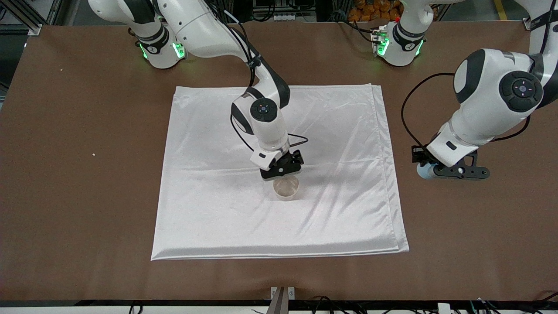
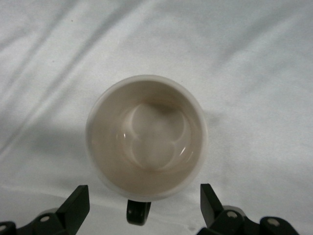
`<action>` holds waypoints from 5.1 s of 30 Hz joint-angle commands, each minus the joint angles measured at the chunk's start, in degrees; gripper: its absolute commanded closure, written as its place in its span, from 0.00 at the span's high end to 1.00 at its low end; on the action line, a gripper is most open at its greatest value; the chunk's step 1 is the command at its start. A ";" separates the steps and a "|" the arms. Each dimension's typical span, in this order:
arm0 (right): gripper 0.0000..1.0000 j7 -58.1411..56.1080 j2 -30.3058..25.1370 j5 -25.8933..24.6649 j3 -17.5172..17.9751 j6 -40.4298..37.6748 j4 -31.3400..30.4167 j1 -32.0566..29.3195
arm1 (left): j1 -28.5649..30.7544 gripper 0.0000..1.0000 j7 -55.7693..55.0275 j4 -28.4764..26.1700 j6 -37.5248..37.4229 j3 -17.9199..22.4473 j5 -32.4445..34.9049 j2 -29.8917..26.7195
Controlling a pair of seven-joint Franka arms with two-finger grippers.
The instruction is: Place blue cup into white mug on cloth
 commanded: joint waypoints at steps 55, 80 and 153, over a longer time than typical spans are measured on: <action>1.00 -30.77 -39.52 -6.96 -3.71 -42.44 -8.66 -37.69 | -39.66 0.00 -15.68 34.70 -7.52 7.23 4.99 28.38; 1.00 -31.03 -39.26 -7.05 -3.45 -42.44 -8.13 -37.77 | -39.66 0.00 -15.86 36.55 6.72 7.40 3.85 35.85; 1.00 -31.29 -39.08 -7.49 8.59 -42.88 -7.78 -49.55 | -40.10 1.00 -23.07 34.09 -4.44 8.81 4.73 26.46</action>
